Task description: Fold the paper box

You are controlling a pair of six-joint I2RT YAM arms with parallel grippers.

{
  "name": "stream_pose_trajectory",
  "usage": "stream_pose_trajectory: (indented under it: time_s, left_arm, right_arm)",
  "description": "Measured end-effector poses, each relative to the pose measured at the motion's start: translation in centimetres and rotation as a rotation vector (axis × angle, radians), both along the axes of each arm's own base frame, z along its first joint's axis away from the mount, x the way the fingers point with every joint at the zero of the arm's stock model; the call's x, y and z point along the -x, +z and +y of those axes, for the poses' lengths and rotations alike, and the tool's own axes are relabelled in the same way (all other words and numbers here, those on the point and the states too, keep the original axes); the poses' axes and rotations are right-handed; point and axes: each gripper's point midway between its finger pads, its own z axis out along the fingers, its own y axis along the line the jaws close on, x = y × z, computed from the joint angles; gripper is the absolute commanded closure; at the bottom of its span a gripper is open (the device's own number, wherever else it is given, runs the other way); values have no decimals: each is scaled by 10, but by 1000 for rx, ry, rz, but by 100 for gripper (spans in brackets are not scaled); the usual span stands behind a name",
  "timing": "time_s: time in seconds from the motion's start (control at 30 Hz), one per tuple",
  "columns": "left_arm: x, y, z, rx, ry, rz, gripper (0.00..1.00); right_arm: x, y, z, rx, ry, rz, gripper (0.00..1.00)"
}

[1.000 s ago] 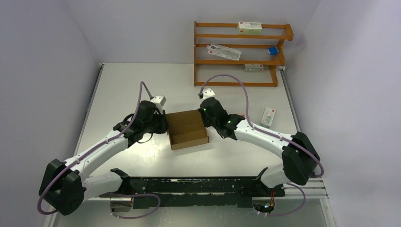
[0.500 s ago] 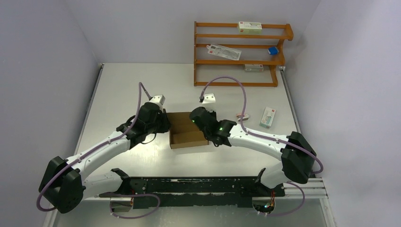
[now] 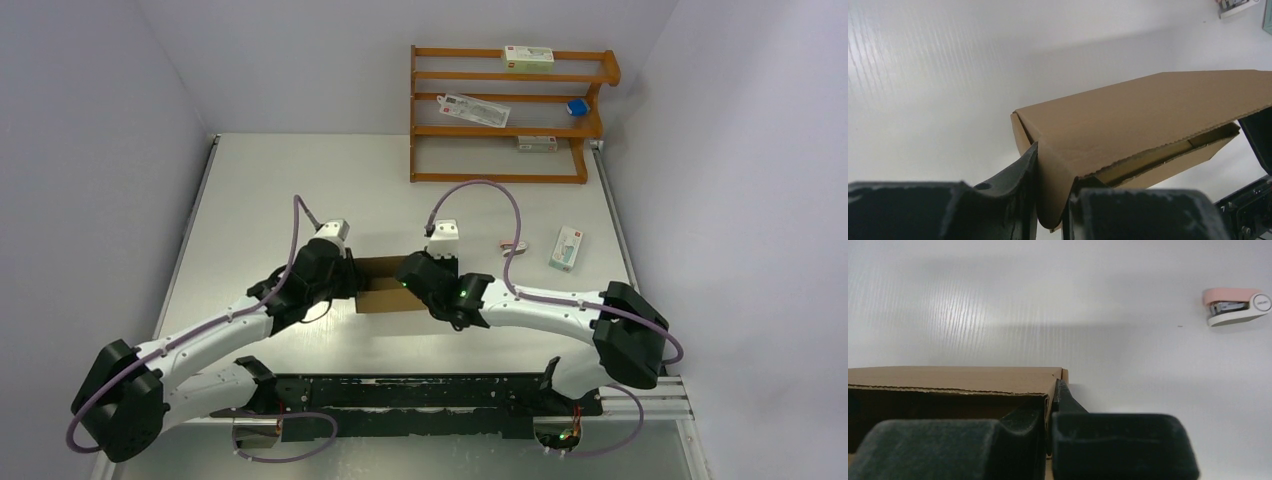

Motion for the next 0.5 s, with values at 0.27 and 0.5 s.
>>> stream_pose_trajectory:
  time_s: [0.27, 0.5]
  left_arm:
    - [14, 8, 2, 43, -19, -37, 69]
    - [21, 31, 1, 119, -23, -96, 59]
  right_arm:
    - [23, -8, 6, -36, 41, -7, 67]
    - [38, 3, 12, -120, 87, -21, 48]
